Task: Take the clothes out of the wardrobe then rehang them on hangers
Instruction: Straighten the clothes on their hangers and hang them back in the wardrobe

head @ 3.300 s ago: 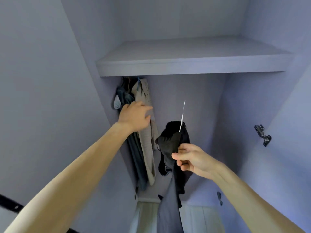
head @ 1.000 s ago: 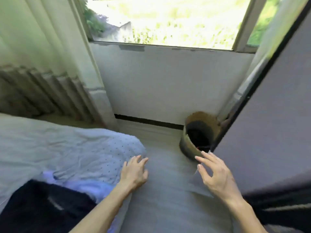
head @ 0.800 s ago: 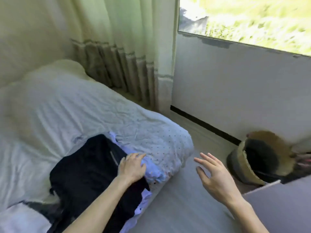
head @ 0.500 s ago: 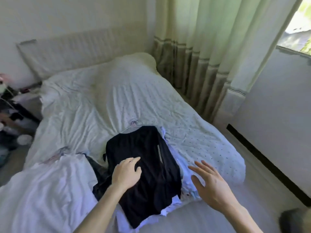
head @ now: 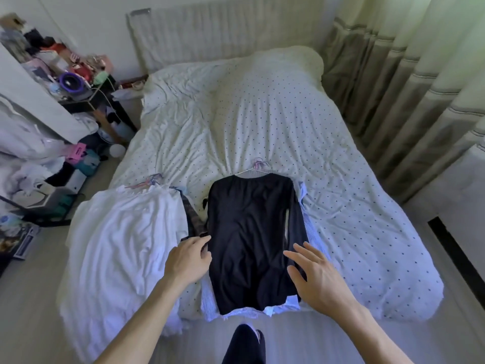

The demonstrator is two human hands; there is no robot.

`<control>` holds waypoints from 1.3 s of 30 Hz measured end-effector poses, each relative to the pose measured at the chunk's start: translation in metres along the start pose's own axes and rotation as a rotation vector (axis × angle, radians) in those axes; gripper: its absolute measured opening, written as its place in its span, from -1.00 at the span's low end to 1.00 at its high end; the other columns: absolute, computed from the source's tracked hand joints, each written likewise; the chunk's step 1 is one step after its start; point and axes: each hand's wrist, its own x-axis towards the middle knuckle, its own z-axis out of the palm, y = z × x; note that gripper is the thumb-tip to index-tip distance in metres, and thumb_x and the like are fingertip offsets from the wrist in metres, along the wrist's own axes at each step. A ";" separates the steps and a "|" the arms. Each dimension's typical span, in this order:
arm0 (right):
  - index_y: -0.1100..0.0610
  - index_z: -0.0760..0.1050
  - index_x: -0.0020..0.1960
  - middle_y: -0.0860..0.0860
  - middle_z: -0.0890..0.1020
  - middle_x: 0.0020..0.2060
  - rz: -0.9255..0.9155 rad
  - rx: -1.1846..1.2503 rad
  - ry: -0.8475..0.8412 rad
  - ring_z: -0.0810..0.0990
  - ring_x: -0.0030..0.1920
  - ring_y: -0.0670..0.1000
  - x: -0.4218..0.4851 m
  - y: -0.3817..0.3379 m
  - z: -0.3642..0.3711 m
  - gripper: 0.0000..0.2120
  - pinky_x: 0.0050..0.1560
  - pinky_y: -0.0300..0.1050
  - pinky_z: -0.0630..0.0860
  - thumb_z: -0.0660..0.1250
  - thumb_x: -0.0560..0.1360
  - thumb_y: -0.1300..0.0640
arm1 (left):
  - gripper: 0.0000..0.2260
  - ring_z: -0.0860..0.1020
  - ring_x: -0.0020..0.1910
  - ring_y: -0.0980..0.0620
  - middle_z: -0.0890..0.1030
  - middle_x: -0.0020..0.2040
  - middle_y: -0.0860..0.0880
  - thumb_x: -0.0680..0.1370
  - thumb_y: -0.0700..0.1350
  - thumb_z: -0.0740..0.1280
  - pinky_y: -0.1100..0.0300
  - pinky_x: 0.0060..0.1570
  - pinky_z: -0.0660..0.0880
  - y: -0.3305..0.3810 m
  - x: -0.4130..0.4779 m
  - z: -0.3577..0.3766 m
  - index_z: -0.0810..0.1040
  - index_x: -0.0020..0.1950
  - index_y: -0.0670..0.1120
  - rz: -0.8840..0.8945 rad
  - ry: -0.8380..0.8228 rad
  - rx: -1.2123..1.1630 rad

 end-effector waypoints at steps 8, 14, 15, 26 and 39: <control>-0.15 0.24 0.54 -0.12 0.23 0.56 0.059 -0.050 -0.174 -0.01 0.60 -0.05 0.070 0.013 0.042 -0.56 0.55 -0.13 0.06 0.08 0.67 -0.11 | -0.54 0.36 0.44 0.04 0.39 0.48 0.10 0.62 0.02 0.16 0.02 0.37 0.36 -0.009 0.071 0.032 0.31 0.54 0.11 -0.023 -0.201 -0.033; -0.10 0.21 0.56 -0.04 0.22 0.57 0.227 -0.078 -0.334 0.01 0.60 0.01 0.170 0.030 0.067 -0.54 0.56 -0.05 0.08 0.07 0.67 -0.08 | -0.52 0.35 0.45 -0.04 0.36 0.51 0.03 0.62 0.02 0.14 -0.04 0.41 0.30 -0.011 0.193 0.053 0.27 0.56 0.09 0.034 -0.399 0.031; -0.09 0.20 0.57 -0.03 0.20 0.58 0.256 -0.082 -0.367 0.00 0.61 0.02 0.188 0.034 0.071 -0.53 0.56 -0.04 0.08 0.07 0.67 -0.08 | -0.52 0.35 0.44 -0.04 0.35 0.51 0.02 0.63 0.02 0.14 -0.04 0.40 0.31 -0.012 0.214 0.056 0.27 0.56 0.09 0.045 -0.421 0.044; -0.14 -0.10 0.61 0.03 -0.20 0.61 0.519 -0.118 -0.534 -0.14 0.60 0.16 0.332 0.060 0.134 -0.36 0.47 0.34 0.12 0.12 0.63 -0.15 | -0.47 0.24 0.51 -0.16 0.15 0.60 -0.10 0.62 0.04 0.18 -0.12 0.42 0.29 -0.025 0.442 0.073 0.18 0.59 0.03 0.031 -0.444 0.105; -0.18 -0.10 0.61 -0.08 -0.27 0.60 0.674 0.008 -0.626 -0.21 0.59 0.12 0.352 0.077 0.167 -0.39 0.45 0.44 0.03 0.04 0.63 -0.23 | -0.64 0.52 0.21 -0.25 0.50 0.27 -0.21 0.62 -0.05 0.23 -0.08 0.10 0.50 -0.031 0.553 0.102 0.38 0.39 -0.14 -0.106 -0.379 0.138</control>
